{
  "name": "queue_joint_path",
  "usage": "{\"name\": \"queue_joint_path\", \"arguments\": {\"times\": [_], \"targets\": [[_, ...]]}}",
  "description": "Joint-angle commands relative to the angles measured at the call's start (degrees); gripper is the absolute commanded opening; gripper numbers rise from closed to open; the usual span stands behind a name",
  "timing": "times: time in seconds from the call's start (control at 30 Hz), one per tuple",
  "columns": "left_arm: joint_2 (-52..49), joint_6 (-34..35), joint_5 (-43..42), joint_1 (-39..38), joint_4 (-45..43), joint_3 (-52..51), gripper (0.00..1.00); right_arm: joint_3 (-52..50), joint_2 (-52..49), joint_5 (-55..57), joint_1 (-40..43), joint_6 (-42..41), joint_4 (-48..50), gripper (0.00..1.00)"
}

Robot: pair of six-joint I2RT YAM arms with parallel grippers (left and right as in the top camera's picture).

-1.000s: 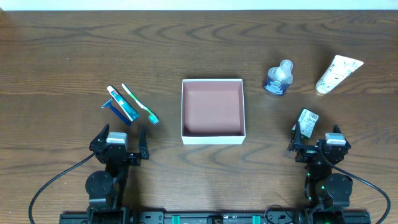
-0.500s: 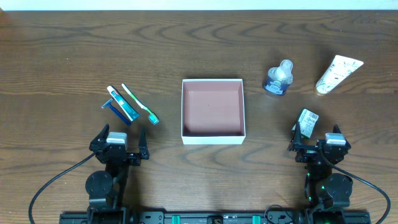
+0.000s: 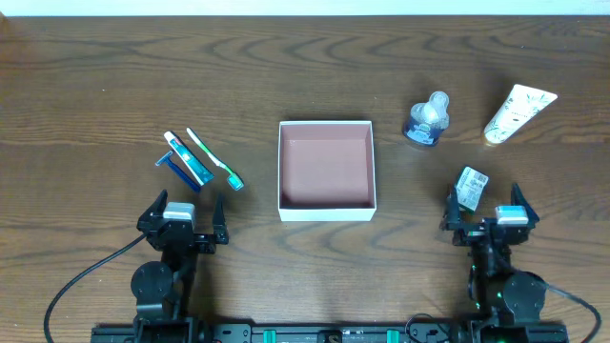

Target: Pack container

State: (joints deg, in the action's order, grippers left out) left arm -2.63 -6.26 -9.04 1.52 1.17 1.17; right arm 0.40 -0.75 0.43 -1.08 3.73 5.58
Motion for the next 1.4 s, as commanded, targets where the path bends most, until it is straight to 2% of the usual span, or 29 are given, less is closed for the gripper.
{"name": "queue_joint_path", "arguments": {"times": [0.0, 0.17, 0.37, 0.47, 0.6, 0.73, 0.8, 0.97, 1.2, 1.3, 1.37], "targets": [[-0.2, -0.8, -0.8, 0.4, 2.0, -0.9, 0.98, 0.2, -0.4, -4.7, 0.4, -0.2, 4.6, 0.99], [-0.2, -0.8, -0.8, 0.4, 2.0, -0.9, 0.98, 5.5, -6.6, -1.6, 0.4, -7.2, 9.8, 0.99], [-0.2, -0.8, -0.8, 0.4, 2.0, -0.9, 0.98, 21.8, -27.2, -7.3, 0.4, -7.4, 10.1, 0.99], [-0.2, -0.8, -0.8, 0.4, 2.0, -0.9, 0.98, 34.1, -40.7, -12.9, 0.4, -7.3, 4.1, 0.99], [-0.2, -0.8, -0.8, 0.4, 2.0, -0.9, 0.98, 52.6, -58.5, -23.5, 0.4, -7.3, -8.5, 0.99], [-0.2, -0.8, -0.8, 0.4, 2.0, -0.9, 0.98, 62.5, -70.9, -32.4, 0.4, -8.2, -13.4, 0.99], [-0.2, -0.8, -0.8, 0.4, 2.0, -0.9, 0.98, 63.5, -74.7, -36.5, 0.4, -6.7, -14.2, 0.99], [-0.2, -0.8, -0.8, 0.4, 2.0, -0.9, 0.98, 63.4, -81.9, -36.5, 1.3, -5.3, -15.3, 0.99], [-0.2, -0.8, -0.8, 0.4, 2.0, -0.9, 0.98, 64.8, -83.1, -34.1, 1.7, -3.5, -17.6, 0.99], [-0.2, -0.8, -0.8, 0.4, 2.0, -0.9, 0.98, 70.2, -83.1, -29.5, 1.8, -1.4, -24.8, 0.99], [-0.2, -0.8, -0.8, 0.4, 2.0, -0.9, 0.98, 76.0, -83.1, -19.7, 1.8, -0.9, -33.5, 0.99]]}}
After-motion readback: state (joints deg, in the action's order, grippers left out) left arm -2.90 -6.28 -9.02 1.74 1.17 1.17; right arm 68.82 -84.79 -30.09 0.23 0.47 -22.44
